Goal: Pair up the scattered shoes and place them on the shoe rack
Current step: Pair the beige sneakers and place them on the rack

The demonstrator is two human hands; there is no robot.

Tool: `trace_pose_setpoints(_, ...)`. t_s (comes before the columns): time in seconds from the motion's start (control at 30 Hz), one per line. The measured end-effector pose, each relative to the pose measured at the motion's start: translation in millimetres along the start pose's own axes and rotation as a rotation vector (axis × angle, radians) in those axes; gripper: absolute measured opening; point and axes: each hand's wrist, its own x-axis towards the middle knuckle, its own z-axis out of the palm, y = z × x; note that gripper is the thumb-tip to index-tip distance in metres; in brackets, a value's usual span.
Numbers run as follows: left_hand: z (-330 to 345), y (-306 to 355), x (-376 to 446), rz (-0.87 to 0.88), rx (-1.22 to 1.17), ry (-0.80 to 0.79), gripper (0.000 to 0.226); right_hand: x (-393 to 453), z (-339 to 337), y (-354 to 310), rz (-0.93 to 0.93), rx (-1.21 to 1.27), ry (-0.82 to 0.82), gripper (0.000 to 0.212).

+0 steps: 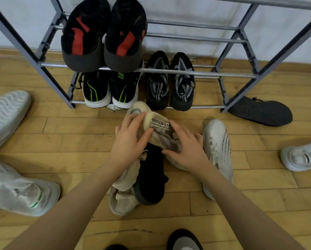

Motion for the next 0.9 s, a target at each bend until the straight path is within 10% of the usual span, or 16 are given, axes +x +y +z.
trace_pose_setpoints(0.37, -11.2, -5.3, 37.9, 0.335, 0.389, -0.354, 0.081, -9.3, 10.5, 25.0, 0.077, 0.085, -0.020, 0.064)
trace_pose_setpoints(0.9, -60.7, 22.6, -5.9, 0.344, 0.311, 0.129, 0.060, -3.5, -22.3, -35.2, -0.181, 0.039, 0.296, 0.037)
